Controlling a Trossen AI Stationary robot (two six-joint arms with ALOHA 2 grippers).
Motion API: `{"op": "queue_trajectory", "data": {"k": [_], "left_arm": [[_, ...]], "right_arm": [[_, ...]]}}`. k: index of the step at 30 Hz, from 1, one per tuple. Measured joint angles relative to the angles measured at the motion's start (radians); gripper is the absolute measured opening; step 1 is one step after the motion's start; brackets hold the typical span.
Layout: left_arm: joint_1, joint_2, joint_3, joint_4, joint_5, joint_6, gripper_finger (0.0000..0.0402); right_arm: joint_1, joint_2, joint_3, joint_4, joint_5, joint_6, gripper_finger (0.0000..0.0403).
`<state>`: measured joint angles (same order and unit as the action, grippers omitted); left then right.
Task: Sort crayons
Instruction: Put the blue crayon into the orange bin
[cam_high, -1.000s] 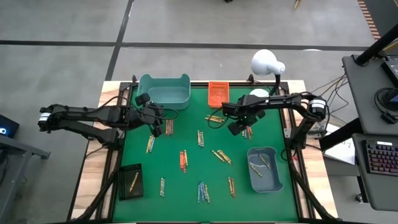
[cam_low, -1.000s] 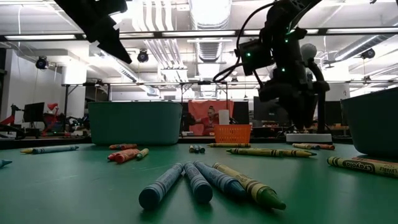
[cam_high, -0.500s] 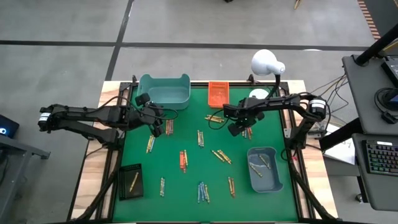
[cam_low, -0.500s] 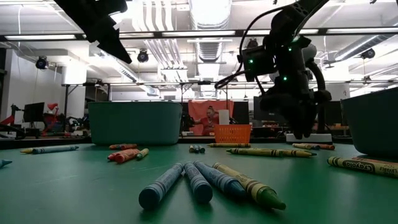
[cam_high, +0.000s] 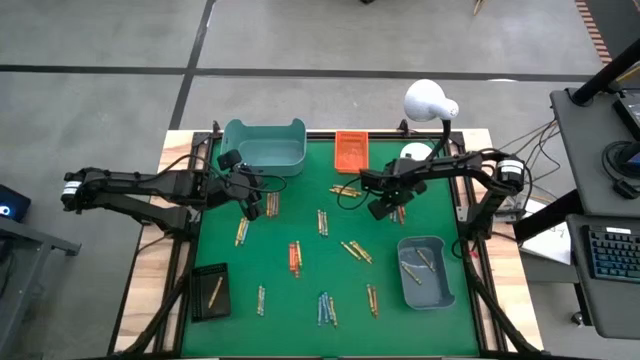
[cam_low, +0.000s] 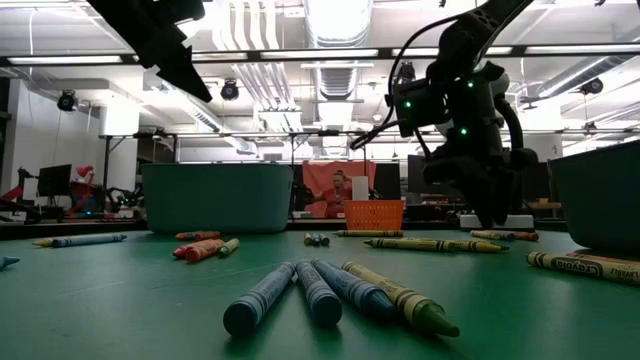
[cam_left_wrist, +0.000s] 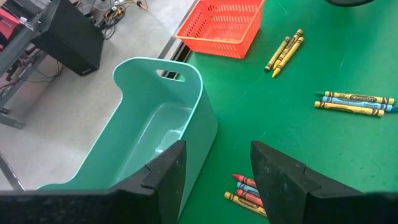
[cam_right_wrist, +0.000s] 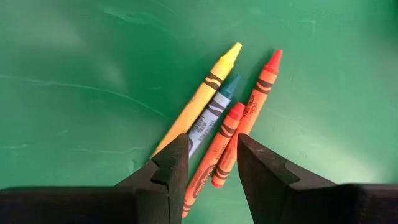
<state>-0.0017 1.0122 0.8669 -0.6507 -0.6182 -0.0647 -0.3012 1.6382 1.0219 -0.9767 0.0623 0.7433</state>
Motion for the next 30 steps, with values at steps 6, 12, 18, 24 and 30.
{"op": "queue_trajectory", "data": {"k": [6, 12, 18, 24, 30], "left_arm": [[0.000, 0.000, 0.000, 0.000, 0.000, 0.000, 0.0162], [0.000, 0.000, 0.000, 0.000, 0.000, 0.000, 0.0162], [0.000, 0.000, 0.000, 0.000, 0.000, 0.000, 0.0162], [0.000, 0.000, 0.000, 0.000, 0.000, 0.000, 0.0162], [0.000, 0.000, 0.000, 0.000, 0.000, 0.000, 0.0162]], "right_arm": [[0.000, 0.000, -0.019, 0.030, 0.002, 0.002, 0.0125], [0.000, 0.000, -0.020, 0.083, 0.001, 0.000, 0.0125], [0.000, 0.000, -0.020, 0.091, 0.001, 0.006, 0.0125], [0.003, 0.000, -0.020, 0.073, -0.021, 0.056, 0.0125], [0.002, 0.000, -0.029, 0.070, -0.043, 0.071, 0.0125]]}}
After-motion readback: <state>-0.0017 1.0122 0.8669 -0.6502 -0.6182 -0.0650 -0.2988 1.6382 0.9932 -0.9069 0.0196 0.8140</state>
